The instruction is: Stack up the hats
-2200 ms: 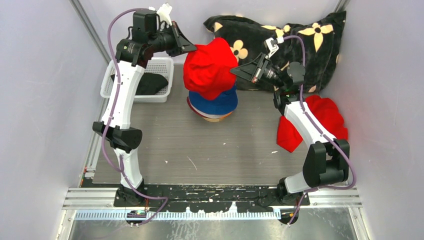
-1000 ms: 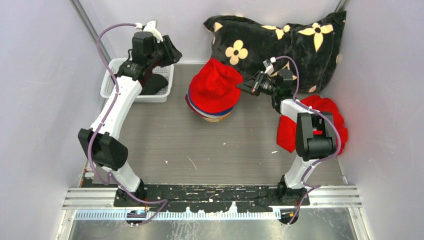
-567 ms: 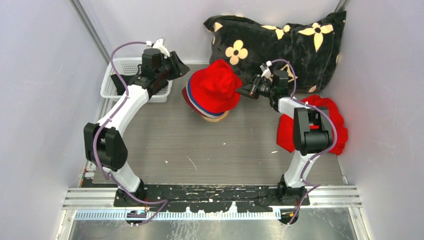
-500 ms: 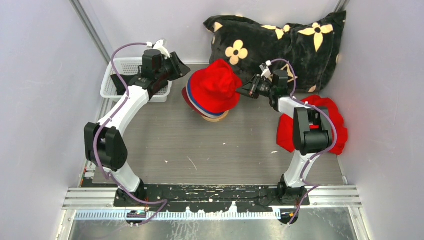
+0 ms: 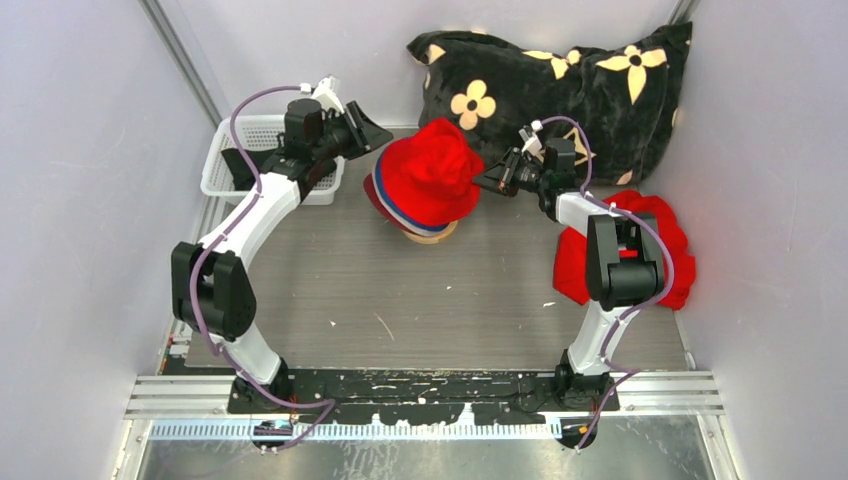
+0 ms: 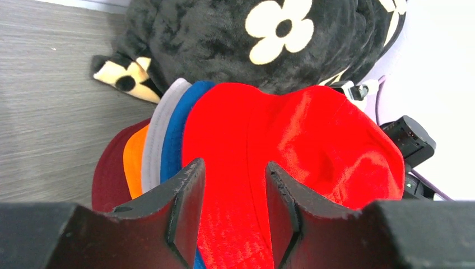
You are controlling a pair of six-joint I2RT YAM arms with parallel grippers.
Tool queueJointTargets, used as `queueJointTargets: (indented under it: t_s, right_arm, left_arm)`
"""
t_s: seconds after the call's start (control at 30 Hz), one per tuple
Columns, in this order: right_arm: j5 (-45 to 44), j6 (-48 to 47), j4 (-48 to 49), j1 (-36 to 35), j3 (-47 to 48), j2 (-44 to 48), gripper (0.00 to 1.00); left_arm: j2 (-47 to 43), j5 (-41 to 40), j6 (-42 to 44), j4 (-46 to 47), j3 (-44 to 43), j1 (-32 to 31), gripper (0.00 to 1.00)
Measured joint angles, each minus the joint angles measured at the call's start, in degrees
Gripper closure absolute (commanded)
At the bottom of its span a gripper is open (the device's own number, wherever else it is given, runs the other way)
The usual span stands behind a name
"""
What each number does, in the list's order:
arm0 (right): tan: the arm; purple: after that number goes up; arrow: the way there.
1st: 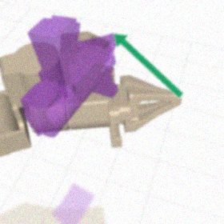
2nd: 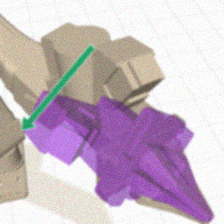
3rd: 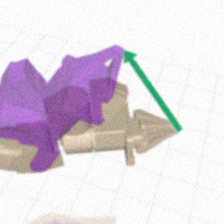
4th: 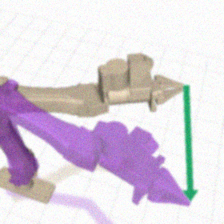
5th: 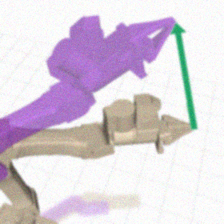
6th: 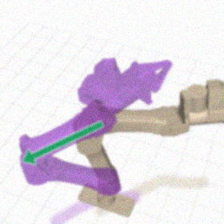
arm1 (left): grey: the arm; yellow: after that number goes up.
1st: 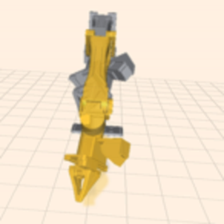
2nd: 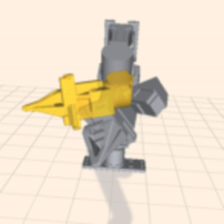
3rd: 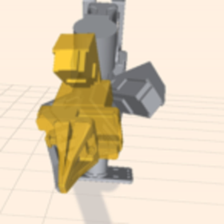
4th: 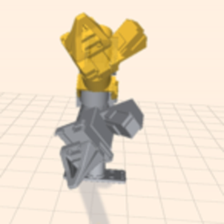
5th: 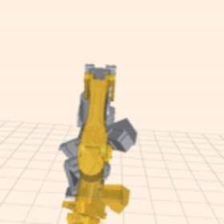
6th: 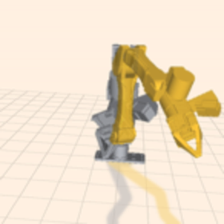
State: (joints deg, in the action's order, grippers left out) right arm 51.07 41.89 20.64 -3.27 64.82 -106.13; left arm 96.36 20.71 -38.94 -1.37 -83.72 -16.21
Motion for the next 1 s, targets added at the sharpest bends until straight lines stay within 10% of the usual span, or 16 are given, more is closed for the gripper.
queueJointTargets:
  t_s: [1.0]
  right_arm:
    - [-0.44,-0.26,-0.87,-0.42,0.35,0.0,0.99]
  left_arm:
    - [3.3,3.54,-1.6,-3.69,0.74,0.0,0.57]
